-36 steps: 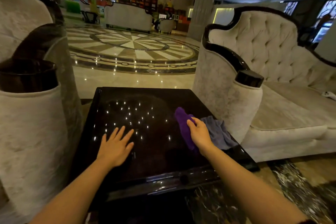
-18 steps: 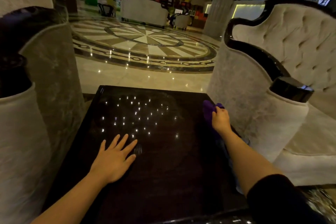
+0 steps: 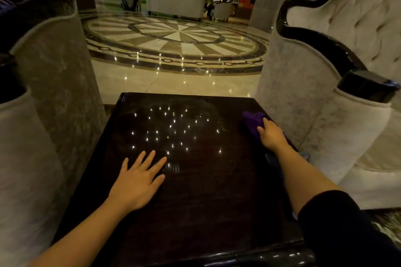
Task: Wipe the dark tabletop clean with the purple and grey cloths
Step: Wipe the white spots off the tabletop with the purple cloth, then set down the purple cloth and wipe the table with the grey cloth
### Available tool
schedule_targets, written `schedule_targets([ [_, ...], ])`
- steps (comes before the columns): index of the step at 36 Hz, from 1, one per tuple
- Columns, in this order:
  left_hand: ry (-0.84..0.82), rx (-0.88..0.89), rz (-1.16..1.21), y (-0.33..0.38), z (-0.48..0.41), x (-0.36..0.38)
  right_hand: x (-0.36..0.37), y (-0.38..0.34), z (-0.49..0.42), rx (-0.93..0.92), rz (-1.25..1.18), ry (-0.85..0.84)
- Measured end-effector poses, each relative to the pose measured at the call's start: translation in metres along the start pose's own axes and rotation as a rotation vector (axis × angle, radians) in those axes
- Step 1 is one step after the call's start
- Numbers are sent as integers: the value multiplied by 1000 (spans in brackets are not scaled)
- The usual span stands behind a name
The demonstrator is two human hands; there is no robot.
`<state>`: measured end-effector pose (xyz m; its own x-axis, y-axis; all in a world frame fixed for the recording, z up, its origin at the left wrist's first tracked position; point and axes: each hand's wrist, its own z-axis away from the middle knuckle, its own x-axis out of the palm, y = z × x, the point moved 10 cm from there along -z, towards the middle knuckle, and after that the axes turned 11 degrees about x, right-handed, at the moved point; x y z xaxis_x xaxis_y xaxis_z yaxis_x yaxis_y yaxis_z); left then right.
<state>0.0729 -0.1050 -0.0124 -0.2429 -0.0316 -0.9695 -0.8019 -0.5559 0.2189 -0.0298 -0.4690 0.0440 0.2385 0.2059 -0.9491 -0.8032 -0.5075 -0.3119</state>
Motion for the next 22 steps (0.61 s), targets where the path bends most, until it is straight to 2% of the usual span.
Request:
schedule_targets([
  [7, -10, 0, -1, 1, 0, 0, -33, -1, 30, -113, -89, 104],
  [12, -32, -5, 11, -1, -1, 4, -43, 35, 61, -56, -98, 155],
  [15, -45, -2, 4, -2, -1, 3, -33, 70, 78, 70, -106, 120],
  [18, -60, -1, 2, -1, 0, 2, -12, 99, 93, 193, -200, 9],
  [22, -77, 1, 5, 0, 2, 2, 10, 98, 102, 181, -141, -88],
])
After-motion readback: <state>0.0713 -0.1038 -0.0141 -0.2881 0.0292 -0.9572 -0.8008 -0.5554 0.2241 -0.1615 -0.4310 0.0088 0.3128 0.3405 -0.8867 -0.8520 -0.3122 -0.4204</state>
